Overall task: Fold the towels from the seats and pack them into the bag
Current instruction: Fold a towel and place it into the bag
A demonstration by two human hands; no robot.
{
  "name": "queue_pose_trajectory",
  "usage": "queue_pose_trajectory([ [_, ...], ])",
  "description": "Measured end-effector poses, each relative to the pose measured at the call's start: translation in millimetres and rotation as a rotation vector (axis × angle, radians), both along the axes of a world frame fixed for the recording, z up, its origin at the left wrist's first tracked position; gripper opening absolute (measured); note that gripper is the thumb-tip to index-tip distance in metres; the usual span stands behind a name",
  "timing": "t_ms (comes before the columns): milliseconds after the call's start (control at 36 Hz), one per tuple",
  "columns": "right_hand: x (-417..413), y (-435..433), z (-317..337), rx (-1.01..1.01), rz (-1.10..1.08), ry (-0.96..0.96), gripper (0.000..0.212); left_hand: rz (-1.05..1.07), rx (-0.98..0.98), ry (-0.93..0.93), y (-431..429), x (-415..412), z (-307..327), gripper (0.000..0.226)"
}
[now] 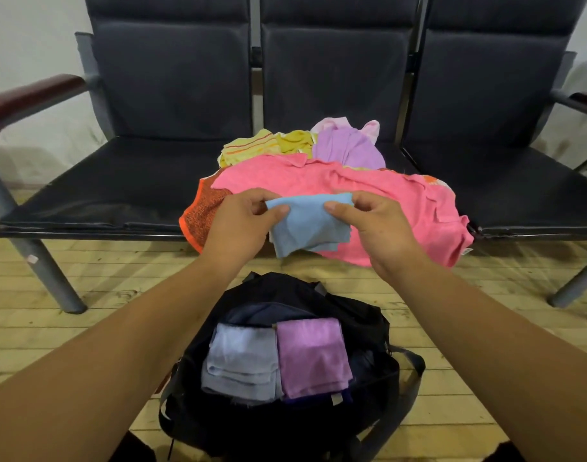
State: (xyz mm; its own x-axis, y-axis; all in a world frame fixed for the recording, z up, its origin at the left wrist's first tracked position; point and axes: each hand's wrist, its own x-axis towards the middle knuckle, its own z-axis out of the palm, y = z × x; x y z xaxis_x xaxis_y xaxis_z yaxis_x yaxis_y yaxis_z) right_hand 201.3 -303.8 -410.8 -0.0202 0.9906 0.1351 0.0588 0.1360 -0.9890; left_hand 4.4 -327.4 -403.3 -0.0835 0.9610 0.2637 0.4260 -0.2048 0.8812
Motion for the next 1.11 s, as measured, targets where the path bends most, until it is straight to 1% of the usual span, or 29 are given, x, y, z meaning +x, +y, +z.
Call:
queue_pose_trajectory([
  [28, -2, 2, -3, -0.023, 0.027, 0.047, 0.044, 0.007, -0.006, -0.039, 2, -1, 0, 0.007],
  [56, -5, 2, -5, -0.049, 0.042, 0.087, 0.043, 0.015, -0.018, -0.078, 3, -2, -2, 0.01],
  [139, -13, 6, -17, -0.147, 0.06, 0.165, 0.03, 0.012, -0.081, -0.15, 12, -4, -15, 0.015],
  [167, -16, 7, -21, -0.181, 0.054, 0.171, 0.027, 0.014, -0.108, -0.162, 16, -4, -22, 0.02],
  [222, -20, 12, -36, -0.257, 0.044, 0.242, 0.016, 0.015, -0.174, -0.167, 22, -7, -38, 0.026],
  [278, -26, 16, -58, -0.357, 0.023, 0.318, 0.007, 0.017, -0.249, -0.123, 29, -13, -64, 0.023],
  [333, -32, 19, -89, -0.449, 0.013, 0.304, 0.006, 0.021, -0.353, -0.086, 34, -22, -98, 0.021],
  [389, -36, 19, -127, -0.535, 0.026, 0.276, 0.014, 0.029, -0.487, -0.09, 36, -32, -134, 0.022],
  [444, -39, 16, -161, -0.63, -0.004, 0.23, 0.023, 0.033, -0.641, -0.191, 33, -40, -161, 0.017],
  [500, -44, 16, -200, -0.721, -0.042, 0.178, 0.024, 0.025, -0.814, -0.363, 28, -46, -188, 0.014],
  [528, -47, 15, -218, -0.762, -0.064, 0.16, 0.023, 0.032, -0.886, -0.384, 27, -48, -202, 0.018],
  [556, -51, 14, -237, -0.8, -0.072, 0.145, 0.023, 0.038, -0.938, -0.353, 27, -51, -218, 0.022],
  [611, -62, 13, -274, -0.866, -0.066, 0.127, 0.024, 0.064, -0.991, -0.231, 30, -57, -249, 0.025],
  [694, -76, 10, -307, -0.903, -0.044, 0.073, 0.026, 0.077, -0.993, -0.011, 31, -68, -279, 0.027],
  [750, -86, 12, -326, -0.913, -0.033, 0.031, 0.028, 0.075, -0.964, 0.06, 33, -76, -293, 0.021],
  [806, -94, 12, -339, -0.887, -0.009, -0.063, 0.025, 0.059, -0.957, 0.185, 33, -84, -305, 0.014],
  [833, -97, 11, -344, -0.859, 0.004, -0.139, 0.02, 0.034, -0.968, 0.285, 31, -88, -313, 0.016],
  [889, -99, 11, -350, -0.804, 0.016, -0.281, 0.011, 0.011, -1.005, 0.426, 30, -96, -327, 0.034],
  [944, -94, 16, -350, -0.742, 0.027, -0.465, 0.018, 0.036, -1.019, 0.47, 29, -98, -332, 0.049],
  [972, -90, 19, -348, -0.7, 0.058, -0.549, 0.02, 0.036, -1.01, 0.49, 31, -97, -326, 0.051],
  [1000, -86, 24, -342, -0.669, 0.096, -0.612, 0.017, 0.023, -0.995, 0.503, 33, -94, -316, 0.049],
  [1028, -83, 29, -336, -0.644, 0.136, -0.644, 0.01, 0.0, -0.983, 0.507, 37, -91, -306, 0.042],
  [1083, -72, 41, -316, -0.616, 0.162, -0.645, 0.019, -0.035, -0.919, 0.469, 48, -83, -283, 0.023],
  [1111, -68, 47, -308, -0.602, 0.175, -0.636, 0.019, -0.058, -0.894, 0.441, 53, -83, -275, 0.017],
])
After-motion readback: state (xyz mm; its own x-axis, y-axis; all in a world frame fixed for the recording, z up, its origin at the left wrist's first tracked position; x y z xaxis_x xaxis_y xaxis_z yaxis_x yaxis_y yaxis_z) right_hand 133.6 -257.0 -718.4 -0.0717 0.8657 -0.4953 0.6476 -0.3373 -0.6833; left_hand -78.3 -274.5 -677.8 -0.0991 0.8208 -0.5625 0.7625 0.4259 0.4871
